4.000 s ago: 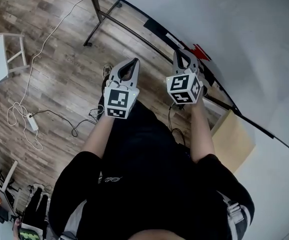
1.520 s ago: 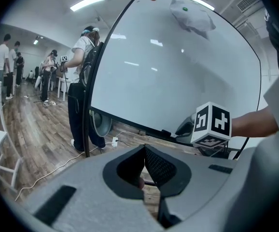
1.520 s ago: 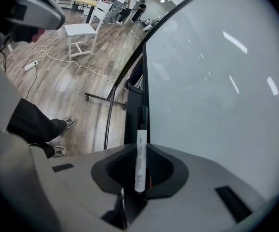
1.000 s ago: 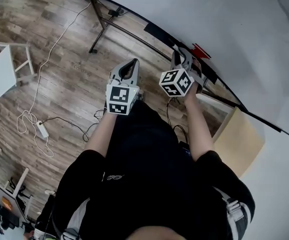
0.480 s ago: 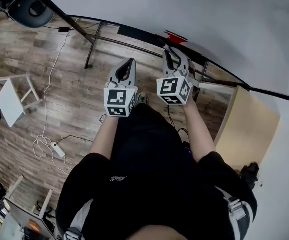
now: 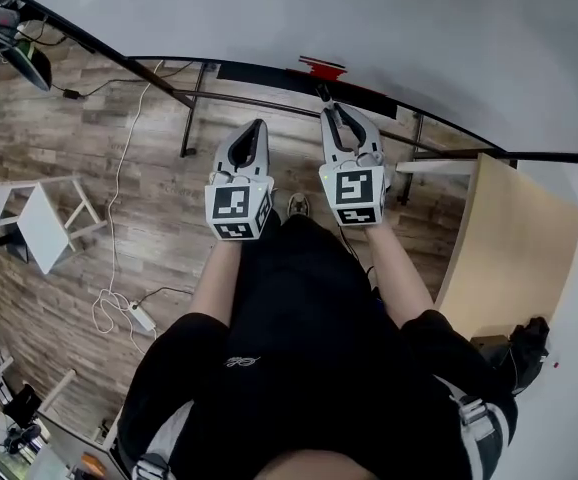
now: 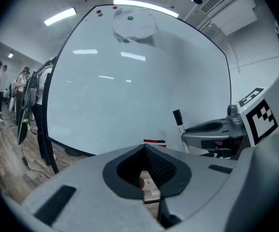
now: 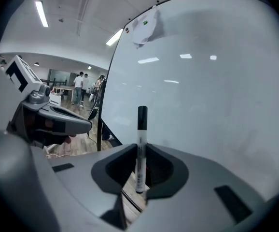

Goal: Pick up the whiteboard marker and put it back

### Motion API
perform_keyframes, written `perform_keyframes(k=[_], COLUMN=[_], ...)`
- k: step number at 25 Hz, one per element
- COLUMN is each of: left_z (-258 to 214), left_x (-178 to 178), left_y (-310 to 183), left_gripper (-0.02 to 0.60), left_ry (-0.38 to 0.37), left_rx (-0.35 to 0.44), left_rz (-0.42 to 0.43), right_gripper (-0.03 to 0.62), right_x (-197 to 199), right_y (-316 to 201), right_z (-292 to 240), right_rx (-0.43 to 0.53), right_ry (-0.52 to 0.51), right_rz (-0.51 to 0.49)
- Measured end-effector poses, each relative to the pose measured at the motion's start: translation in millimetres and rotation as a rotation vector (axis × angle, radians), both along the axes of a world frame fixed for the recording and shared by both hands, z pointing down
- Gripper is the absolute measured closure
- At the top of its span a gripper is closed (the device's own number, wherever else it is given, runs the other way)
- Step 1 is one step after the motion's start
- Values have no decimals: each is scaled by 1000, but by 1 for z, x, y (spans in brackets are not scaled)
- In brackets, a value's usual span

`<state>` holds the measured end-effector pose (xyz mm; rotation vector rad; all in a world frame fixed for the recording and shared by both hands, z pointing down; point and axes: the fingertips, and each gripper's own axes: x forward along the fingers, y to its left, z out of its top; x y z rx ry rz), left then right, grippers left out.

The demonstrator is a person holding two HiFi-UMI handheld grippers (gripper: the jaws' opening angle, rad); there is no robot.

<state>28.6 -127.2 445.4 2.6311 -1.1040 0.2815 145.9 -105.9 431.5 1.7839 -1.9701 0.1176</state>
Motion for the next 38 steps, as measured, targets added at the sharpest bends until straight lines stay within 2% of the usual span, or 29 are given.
perform_keyframes(k=[7, 15, 19, 29, 34, 38], left_z=[-21, -45, -53, -66, -70, -72], left_x=[9, 10, -8, -72, -79, -78], left_y=[30, 43, 44, 53, 67, 80], left_gripper=[575, 575, 575, 575, 575, 575], left_ry=[-17, 15, 29, 54, 96, 115], left_rx=[32, 59, 67, 94, 89, 76], left_rz=[6, 67, 108, 220, 289, 325], right_gripper=[542, 542, 542, 542, 542, 542], right_x=[8, 3, -15, -69, -82, -88], right_y=[28, 49, 56, 92, 127, 151], right_z=[-18, -38, -46, -70, -74, -77], right_rx=[56, 97, 125, 225, 222, 225], right_ry=[-84, -109, -122, -139, -130, -117], right_rz=[24, 87, 126, 298, 399, 430])
